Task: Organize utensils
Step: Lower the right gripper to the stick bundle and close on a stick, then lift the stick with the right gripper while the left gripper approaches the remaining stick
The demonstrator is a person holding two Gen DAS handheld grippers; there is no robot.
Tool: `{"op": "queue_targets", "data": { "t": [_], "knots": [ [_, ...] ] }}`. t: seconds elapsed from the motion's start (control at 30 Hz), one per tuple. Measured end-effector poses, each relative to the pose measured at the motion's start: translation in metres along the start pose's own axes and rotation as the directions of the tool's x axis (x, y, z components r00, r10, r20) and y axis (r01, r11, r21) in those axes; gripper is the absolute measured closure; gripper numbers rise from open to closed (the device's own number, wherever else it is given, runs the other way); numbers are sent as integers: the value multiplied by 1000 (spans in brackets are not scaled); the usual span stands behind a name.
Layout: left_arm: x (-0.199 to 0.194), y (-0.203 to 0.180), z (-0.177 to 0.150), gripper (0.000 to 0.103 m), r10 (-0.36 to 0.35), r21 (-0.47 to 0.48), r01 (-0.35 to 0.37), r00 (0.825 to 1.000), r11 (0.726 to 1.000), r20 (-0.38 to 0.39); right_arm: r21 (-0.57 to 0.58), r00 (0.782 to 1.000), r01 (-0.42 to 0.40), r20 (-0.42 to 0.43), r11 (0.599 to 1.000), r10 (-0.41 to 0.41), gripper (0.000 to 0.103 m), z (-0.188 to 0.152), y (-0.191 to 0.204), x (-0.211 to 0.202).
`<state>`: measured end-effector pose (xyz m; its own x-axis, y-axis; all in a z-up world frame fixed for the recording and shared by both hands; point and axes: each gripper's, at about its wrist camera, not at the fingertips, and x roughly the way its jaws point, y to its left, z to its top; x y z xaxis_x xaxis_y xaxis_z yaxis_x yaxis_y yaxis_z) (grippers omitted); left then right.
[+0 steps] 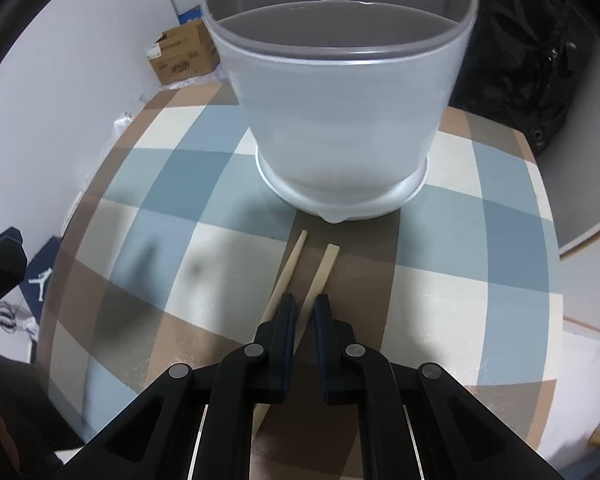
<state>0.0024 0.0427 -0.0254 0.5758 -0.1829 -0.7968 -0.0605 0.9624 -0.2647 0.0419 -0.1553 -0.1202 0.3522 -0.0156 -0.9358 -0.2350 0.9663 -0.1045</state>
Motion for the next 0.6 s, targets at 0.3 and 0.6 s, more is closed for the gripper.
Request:
{"op": "queue_targets", "data": {
  "t": [0.3, 0.6],
  "knots": [
    [1, 0, 0, 27, 3, 6, -3, 1000, 1000, -3, 20, 1000, 15, -10, 1000, -15, 96, 15, 4, 7],
    [7, -1, -1, 27, 18, 14, -18, 1000, 1000, -22, 64, 1000, -21, -8, 998, 22, 97, 14, -5, 8]
  ]
}}
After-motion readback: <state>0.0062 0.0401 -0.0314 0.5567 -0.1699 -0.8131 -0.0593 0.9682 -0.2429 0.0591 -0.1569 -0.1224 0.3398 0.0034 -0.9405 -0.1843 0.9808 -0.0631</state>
